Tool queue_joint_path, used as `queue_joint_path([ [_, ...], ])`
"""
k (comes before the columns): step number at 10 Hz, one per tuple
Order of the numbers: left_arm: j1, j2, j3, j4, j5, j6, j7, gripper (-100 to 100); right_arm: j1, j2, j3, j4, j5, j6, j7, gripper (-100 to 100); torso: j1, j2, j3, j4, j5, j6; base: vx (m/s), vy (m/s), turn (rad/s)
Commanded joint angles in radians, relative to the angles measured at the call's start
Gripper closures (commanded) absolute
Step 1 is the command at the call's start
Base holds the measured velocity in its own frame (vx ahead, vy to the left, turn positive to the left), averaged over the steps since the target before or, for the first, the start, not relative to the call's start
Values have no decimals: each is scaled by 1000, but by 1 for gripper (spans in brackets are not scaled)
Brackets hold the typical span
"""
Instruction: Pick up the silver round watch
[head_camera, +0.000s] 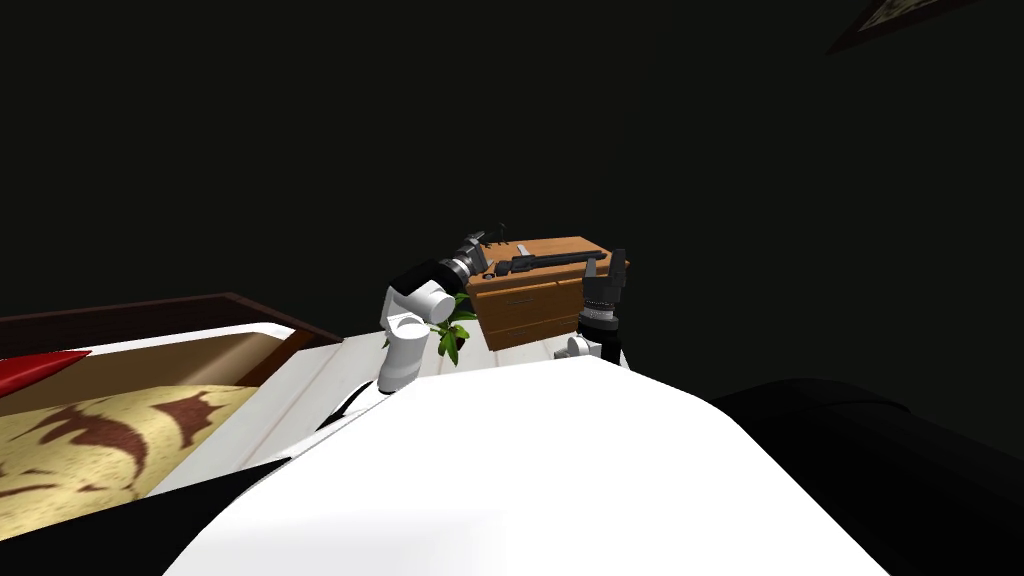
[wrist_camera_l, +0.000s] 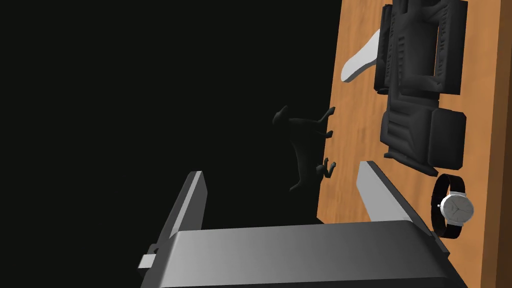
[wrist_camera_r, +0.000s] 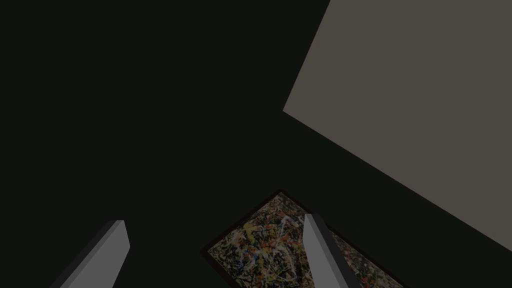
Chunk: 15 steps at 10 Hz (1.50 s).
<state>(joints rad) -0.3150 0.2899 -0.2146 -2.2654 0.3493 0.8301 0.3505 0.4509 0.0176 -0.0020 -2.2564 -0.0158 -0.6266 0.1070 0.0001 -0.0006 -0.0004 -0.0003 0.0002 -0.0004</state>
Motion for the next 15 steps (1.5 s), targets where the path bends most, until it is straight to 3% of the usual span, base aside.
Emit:
queue_joint_path([
  [1,-47,7,-1,27,20,50,8,-100,0,0,0,0,0,0,0,0,0,0,0,0,0,0,16,-2,-14],
  [3,-47,7,-1,27,20,96,8,-100,0,0,0,0,0,0,0,0,0,-1,0,0,0,0,14,-2,-5],
  [4,-87,14,-1,49,39,133,14,-100,0,0,0,0,0,0,0,0,0,0,0,0,0,0,21,-5,-14],
  [6,-87,14,-1,49,39,177,14,-100,0,0,0,0,0,0,0,0,0,-1,-1,0,0,0,17,-1,-4],
  [7,-126,21,-1,72,57,212,19,-100,0,0,0,0,0,0,0,0,0,0,0,0,0,0,25,-4,-16],
  [9,-126,21,-1,72,57,257,19,-100,0,0,0,0,0,0,0,0,0,-1,-1,0,0,0,21,0,-4],
  [10,-162,27,-1,96,74,289,22,-100,0,0,0,0,0,0,0,0,0,-1,0,0,0,0,31,-11,-12],
  [15,-197,33,0,122,91,412,24,-100,0,0,0,0,0,0,0,0,0,-2,-1,0,0,0,27,-5,-6],
])
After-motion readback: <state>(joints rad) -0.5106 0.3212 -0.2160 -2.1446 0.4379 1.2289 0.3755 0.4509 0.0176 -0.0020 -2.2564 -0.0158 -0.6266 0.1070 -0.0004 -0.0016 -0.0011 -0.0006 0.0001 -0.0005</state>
